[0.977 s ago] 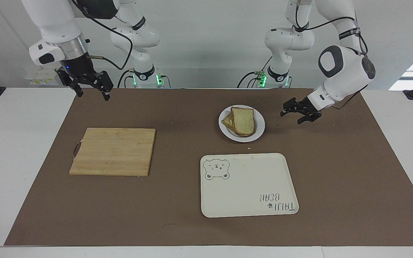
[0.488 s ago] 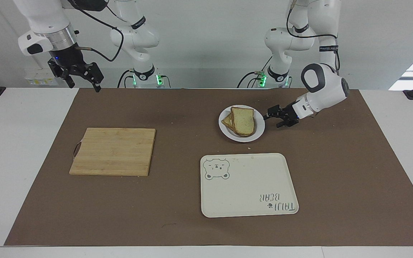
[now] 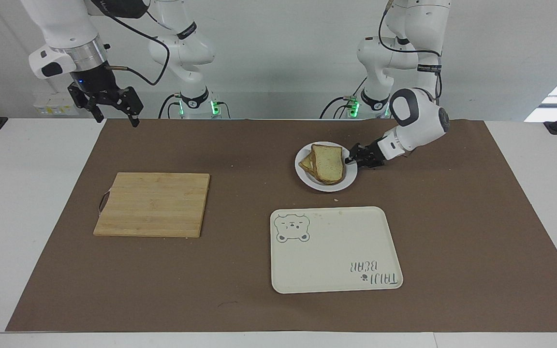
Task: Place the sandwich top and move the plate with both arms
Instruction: 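Grasp the plate rim nearest the robot with the left gripper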
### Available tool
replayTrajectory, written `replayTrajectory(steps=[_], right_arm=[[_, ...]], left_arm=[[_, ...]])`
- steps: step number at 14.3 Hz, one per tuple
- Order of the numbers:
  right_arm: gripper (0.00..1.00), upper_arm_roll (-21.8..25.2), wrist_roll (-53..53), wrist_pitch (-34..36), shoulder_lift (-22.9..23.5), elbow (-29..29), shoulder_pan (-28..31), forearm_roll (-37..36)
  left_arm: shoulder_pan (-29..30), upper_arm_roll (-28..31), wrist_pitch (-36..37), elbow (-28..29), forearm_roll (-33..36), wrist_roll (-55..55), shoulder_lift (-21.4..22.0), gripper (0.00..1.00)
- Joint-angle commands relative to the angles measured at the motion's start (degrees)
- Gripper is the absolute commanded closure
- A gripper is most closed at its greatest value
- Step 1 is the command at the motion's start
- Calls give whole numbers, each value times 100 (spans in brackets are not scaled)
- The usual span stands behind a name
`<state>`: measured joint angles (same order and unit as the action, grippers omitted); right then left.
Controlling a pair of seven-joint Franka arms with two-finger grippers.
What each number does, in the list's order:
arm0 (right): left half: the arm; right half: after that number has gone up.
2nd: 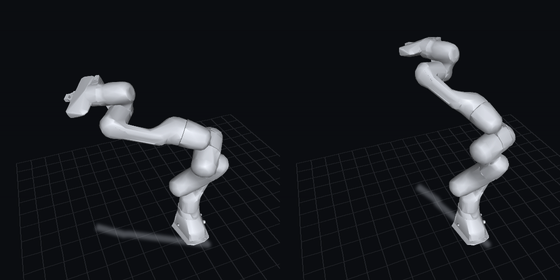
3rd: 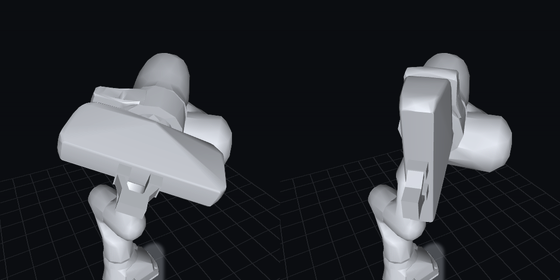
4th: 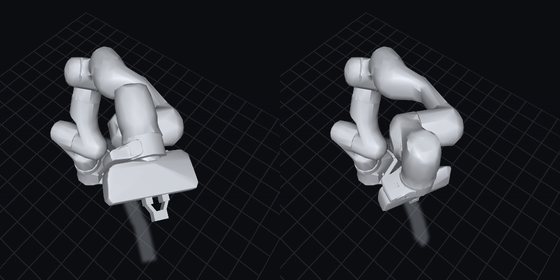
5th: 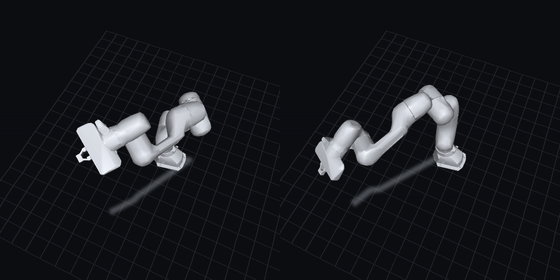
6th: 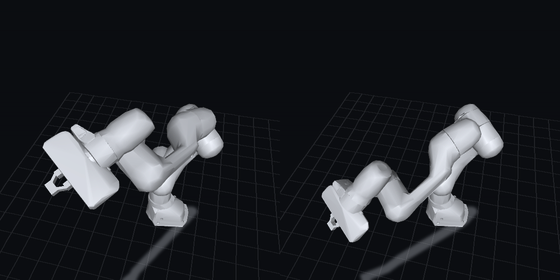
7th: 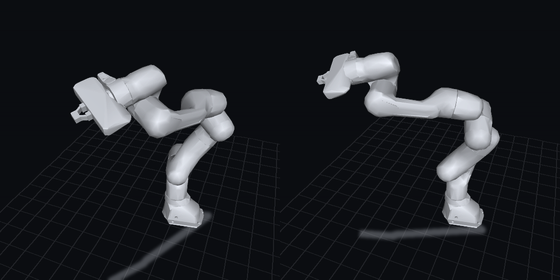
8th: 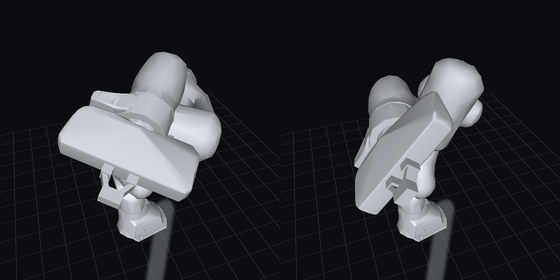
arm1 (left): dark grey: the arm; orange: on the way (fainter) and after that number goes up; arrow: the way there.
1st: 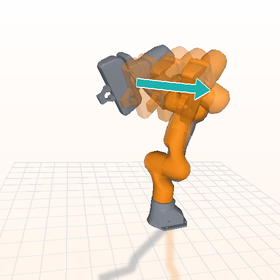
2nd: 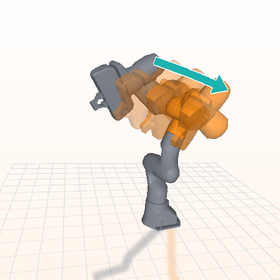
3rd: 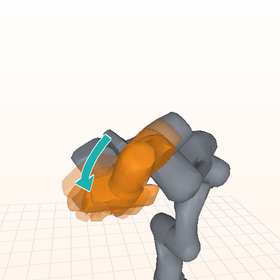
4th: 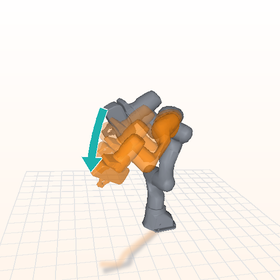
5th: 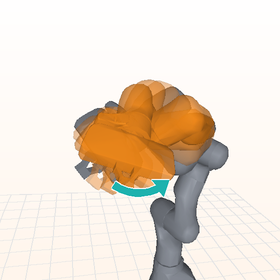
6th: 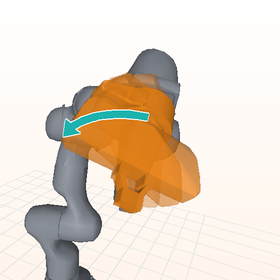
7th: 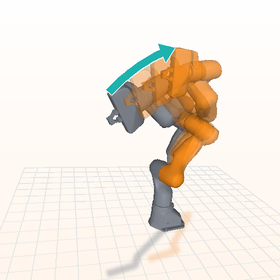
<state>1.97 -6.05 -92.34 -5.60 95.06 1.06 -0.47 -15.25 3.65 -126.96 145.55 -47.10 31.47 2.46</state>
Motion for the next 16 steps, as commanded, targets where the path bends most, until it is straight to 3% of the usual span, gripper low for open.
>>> replayTrajectory(steps=[1,4,9,13,16], right_arm=[[0,-4,227,-118,-134,179,35,21],[0,-4,219,-118,-134,170,35,21],[0,-4,166,-100,-151,197,26,4],[0,-83,-62,-65,-152,188,-61,3],[0,-65,7,-21,-152,127,-62,-23]], left_arm=[[-337,65,-311,210,-360,87,88,74],[-654,74,-452,272,-712,78,123,100],[-261,83,-102,27,-748,69,27,100],[284,92,602,-649,-765,26,-280,100],[689,92,1137,-1518,-765,-176,-763,100]])
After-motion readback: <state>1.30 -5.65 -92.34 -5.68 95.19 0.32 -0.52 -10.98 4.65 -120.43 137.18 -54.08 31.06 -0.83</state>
